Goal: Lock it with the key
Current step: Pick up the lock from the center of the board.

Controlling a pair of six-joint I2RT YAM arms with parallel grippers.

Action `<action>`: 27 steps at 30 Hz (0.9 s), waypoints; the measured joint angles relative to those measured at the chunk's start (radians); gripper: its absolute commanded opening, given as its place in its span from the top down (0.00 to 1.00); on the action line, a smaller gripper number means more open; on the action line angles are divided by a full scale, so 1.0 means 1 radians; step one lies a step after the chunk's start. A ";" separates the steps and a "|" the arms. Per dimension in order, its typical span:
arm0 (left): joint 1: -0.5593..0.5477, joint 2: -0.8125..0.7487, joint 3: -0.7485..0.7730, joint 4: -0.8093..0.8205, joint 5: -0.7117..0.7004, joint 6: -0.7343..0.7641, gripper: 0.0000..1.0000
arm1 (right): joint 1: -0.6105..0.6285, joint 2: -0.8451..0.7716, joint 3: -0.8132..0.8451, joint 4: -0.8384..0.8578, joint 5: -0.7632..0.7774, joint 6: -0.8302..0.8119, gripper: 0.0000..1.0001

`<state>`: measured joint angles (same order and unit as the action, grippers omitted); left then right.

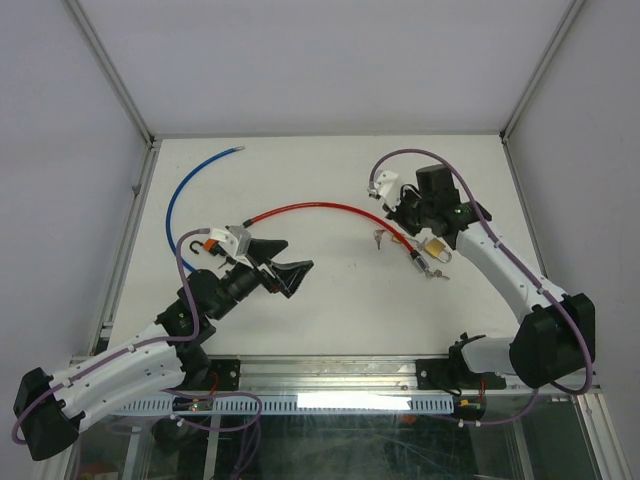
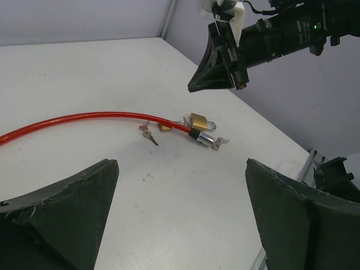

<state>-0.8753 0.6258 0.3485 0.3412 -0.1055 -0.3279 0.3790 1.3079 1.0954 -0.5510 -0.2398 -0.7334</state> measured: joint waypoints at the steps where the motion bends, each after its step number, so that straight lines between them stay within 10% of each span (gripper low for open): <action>1: 0.000 0.003 -0.001 0.000 0.002 0.000 0.01 | -0.003 -0.001 -0.023 0.002 0.000 0.007 1.00; 5: 0.000 0.008 -0.005 -0.003 0.003 -0.002 0.01 | -0.042 -0.001 -0.097 0.022 -0.019 0.043 1.00; 10: 0.000 0.002 -0.011 0.000 0.003 -0.008 0.01 | -0.161 0.000 -0.112 0.026 -0.122 0.105 0.59; 15: 0.000 -0.006 -0.052 0.011 0.008 -0.029 0.01 | -0.255 0.012 -0.147 0.016 -0.200 0.124 0.41; 27: 0.000 -0.001 -0.119 0.061 0.021 -0.079 0.01 | -0.280 0.169 -0.192 -0.002 -0.188 0.145 0.48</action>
<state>-0.8753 0.6250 0.2298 0.4019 -0.0849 -0.4072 0.0994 1.4769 0.9039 -0.5529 -0.4278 -0.5880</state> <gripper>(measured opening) 0.990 0.563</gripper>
